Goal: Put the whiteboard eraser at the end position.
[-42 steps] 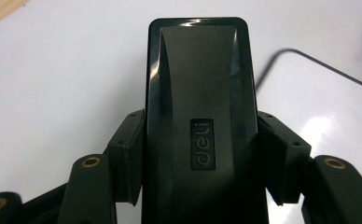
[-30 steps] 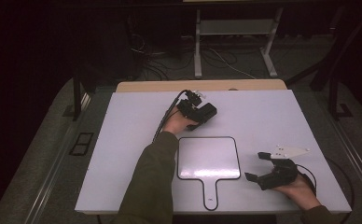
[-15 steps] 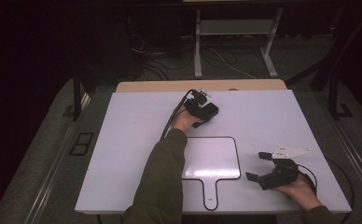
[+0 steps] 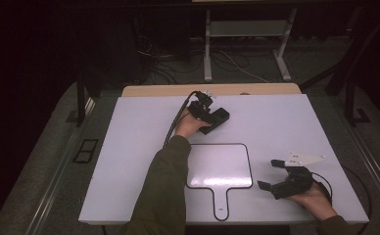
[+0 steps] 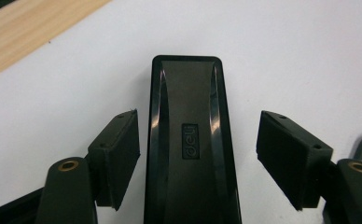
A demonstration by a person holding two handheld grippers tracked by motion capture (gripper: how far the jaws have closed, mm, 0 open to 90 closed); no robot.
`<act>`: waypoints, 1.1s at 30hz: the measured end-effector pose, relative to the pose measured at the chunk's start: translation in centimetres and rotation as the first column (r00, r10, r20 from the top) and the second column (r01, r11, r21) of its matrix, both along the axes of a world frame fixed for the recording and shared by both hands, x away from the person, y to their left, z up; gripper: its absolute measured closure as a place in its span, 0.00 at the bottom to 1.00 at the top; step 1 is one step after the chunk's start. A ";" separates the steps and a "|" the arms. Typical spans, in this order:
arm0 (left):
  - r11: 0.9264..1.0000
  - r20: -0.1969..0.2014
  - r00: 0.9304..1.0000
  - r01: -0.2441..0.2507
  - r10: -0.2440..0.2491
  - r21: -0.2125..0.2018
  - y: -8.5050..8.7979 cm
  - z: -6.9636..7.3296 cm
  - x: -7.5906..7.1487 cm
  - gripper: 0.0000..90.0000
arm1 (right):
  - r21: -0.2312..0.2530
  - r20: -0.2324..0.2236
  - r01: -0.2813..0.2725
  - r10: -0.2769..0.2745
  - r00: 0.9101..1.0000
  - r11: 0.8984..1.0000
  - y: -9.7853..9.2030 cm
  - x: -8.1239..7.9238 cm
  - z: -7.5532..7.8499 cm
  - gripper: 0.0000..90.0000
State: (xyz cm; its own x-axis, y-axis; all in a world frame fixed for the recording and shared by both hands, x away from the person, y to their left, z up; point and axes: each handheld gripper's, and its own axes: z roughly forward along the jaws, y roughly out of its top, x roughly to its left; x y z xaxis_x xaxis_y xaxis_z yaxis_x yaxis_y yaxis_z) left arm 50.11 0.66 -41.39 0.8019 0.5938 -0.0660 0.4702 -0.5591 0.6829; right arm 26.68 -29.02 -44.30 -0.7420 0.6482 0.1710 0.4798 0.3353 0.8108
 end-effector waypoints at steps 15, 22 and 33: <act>0.998 0.033 0.999 0.027 -0.025 -0.054 1.5 1.0 -2.0 0.17 | 0.024 -0.013 -0.003 0.003 1.000 1.000 -0.2 0.2 -0.1 0.00; 0.999 0.054 0.998 0.022 -0.019 -0.049 2.1 1.2 -2.8 0.09 | 0.024 -0.010 -0.005 0.005 1.000 1.000 -0.2 0.2 -0.1 0.00; 0.996 0.053 0.999 0.002 0.003 -0.086 3.6 1.7 -4.5 0.00 | 0.020 -0.006 0.007 -0.007 1.000 1.000 -0.2 0.2 0.0 0.00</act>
